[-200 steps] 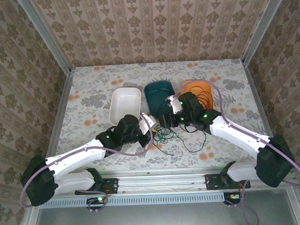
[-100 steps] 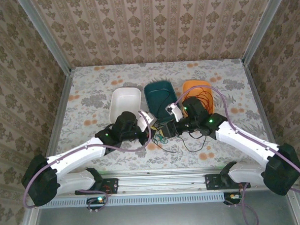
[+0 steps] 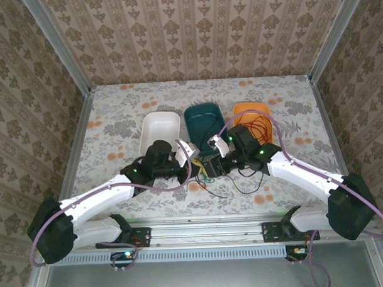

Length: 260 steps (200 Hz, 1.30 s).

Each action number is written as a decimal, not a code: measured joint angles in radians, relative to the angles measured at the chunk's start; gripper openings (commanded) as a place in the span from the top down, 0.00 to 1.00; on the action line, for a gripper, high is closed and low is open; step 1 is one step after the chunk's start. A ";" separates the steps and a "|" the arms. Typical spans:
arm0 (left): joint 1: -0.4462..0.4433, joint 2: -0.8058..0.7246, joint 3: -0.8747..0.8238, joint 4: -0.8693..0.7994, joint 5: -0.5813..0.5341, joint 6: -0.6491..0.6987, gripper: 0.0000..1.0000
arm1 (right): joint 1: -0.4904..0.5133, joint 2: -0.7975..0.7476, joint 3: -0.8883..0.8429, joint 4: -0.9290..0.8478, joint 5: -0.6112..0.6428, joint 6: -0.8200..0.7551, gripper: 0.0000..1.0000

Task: Untangle the cables

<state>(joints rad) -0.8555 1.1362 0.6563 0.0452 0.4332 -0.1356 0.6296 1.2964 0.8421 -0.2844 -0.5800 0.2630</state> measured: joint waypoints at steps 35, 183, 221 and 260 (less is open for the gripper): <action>0.014 0.000 0.002 -0.001 0.007 0.000 1.00 | 0.000 0.000 -0.013 0.038 0.037 0.018 1.00; 0.021 0.000 -0.050 0.041 -0.282 -0.037 0.98 | -0.237 -0.591 -0.126 -0.055 0.667 0.314 1.00; 0.026 -0.008 -0.065 0.045 -0.319 -0.039 1.00 | -0.249 -0.666 -0.125 -0.146 0.875 0.363 1.00; 0.034 -0.091 -0.120 0.048 -0.401 -0.045 1.00 | -0.270 -0.696 -0.106 -0.285 1.078 0.422 1.00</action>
<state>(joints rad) -0.8219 1.0454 0.5365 0.0937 0.0322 -0.1810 0.3599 0.6006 0.7364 -0.5697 0.4984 0.6853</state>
